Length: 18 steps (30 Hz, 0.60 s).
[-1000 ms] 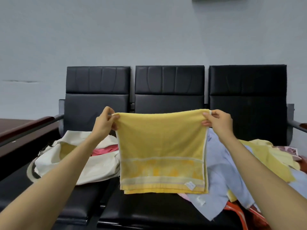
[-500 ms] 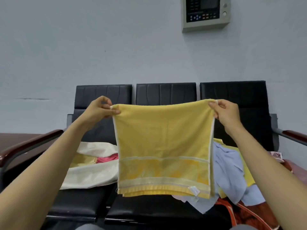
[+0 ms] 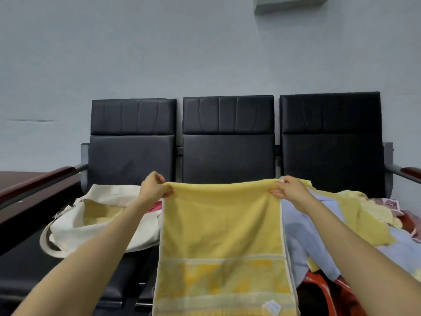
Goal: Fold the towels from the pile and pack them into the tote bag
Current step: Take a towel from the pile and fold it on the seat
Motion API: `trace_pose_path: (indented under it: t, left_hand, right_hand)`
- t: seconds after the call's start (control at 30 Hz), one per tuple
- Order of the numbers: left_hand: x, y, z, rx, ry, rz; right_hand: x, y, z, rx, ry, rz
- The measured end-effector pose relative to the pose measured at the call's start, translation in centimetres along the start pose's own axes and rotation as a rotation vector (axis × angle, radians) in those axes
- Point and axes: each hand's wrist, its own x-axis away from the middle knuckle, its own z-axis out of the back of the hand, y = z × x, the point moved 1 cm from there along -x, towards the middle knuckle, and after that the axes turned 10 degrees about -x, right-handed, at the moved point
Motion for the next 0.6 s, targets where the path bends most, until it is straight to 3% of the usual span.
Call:
trace_pose_path:
  t: [0.1, 0.2, 0.33, 0.5, 0.6]
  left_hand:
    - [0.0, -3.8, -3.6, 0.017, 0.027, 0.032]
    - [1.7, -7.1, -5.2, -0.006, -0.048, 0.034]
    - [6.3, -10.7, -5.3, 0.076, -0.208, 0.06]
    - [9.6, -12.2, -3.8, -0.002, -0.439, -0.079]
    - [10.3, -13.7, -3.4, -0.078, -0.588, -0.101]
  right_hand:
    - [-0.8, 4.2, -1.1, -0.135, 0.034, 0.006]
    - [0.1, 7.8, -0.7, -0.117, 0.006, 0.025]
    - [3.5, 11.7, 1.9, -0.002, -0.135, -0.02]
    - [7.1, 13.1, 4.8, 0.184, -0.397, -0.089]
    - [7.6, 14.0, 5.3, 0.31, -0.457, -0.11]
